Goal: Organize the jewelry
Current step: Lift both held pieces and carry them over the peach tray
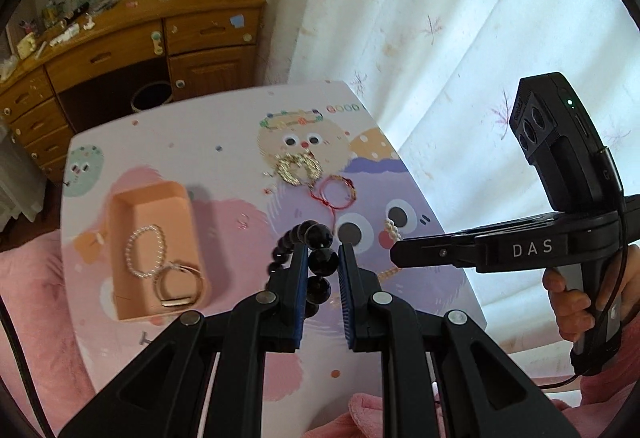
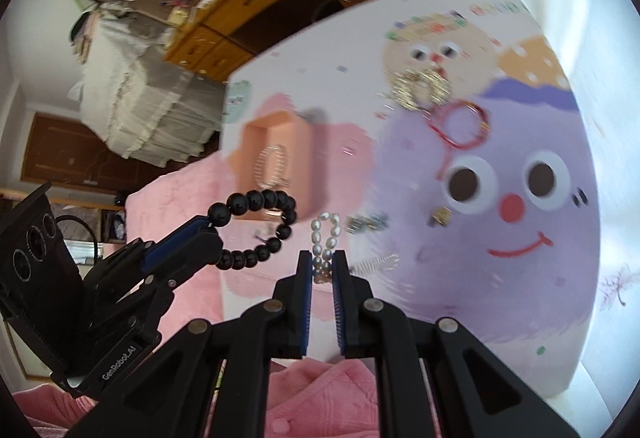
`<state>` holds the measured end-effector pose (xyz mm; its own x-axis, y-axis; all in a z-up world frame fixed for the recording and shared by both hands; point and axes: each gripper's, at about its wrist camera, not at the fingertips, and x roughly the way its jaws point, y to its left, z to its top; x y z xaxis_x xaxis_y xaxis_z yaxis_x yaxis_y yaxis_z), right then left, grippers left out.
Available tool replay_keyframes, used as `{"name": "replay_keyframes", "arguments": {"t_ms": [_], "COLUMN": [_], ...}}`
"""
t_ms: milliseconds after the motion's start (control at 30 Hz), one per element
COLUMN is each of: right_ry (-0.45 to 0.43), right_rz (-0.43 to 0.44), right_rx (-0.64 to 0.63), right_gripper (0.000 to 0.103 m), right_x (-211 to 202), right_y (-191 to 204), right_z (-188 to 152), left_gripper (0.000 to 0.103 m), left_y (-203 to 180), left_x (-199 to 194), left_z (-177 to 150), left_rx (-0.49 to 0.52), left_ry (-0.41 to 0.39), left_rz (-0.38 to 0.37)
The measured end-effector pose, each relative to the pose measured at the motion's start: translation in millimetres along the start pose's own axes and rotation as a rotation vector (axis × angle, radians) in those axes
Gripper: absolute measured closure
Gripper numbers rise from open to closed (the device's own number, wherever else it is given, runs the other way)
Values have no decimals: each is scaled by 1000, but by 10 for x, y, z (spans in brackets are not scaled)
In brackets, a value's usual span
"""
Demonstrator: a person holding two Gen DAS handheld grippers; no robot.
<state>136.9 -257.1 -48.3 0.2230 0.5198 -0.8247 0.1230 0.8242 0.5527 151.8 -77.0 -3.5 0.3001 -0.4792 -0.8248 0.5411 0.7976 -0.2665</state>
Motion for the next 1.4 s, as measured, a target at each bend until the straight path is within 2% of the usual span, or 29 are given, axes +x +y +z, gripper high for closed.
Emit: {"name": "replay_keyframes", "arguments": {"t_ms": [400, 700, 900, 1100, 1167, 1233, 1400], "right_ry": [-98, -120, -92, -45, -34, -24, -15], "right_rz": [54, 63, 90, 103, 137, 170, 128], "right_rx": [-153, -172, -159, -117, -79, -8, 91], "right_gripper": [94, 93, 93, 93, 93, 93, 92], "right_x": [-9, 192, 584, 1190, 1342, 1510, 1816], "right_y": [999, 1408, 1495, 1326, 1235, 1082, 768], "right_z": [261, 349, 424, 439, 410, 367, 197], "left_gripper": [90, 90, 90, 90, 90, 90, 90], "left_y": [686, 1234, 1496, 1668, 1716, 1764, 1891], "left_x": [-729, -840, -643, -280, -140, 27, 490], "left_z": [182, 173, 96, -19, -71, -145, -378], "left_rx": [-45, -68, -52, -24, -21, -5, 3], "left_ry": [-91, -93, -55, -8, 16, 35, 137], "left_rz": [57, 78, 67, 48, 51, 63, 124]}}
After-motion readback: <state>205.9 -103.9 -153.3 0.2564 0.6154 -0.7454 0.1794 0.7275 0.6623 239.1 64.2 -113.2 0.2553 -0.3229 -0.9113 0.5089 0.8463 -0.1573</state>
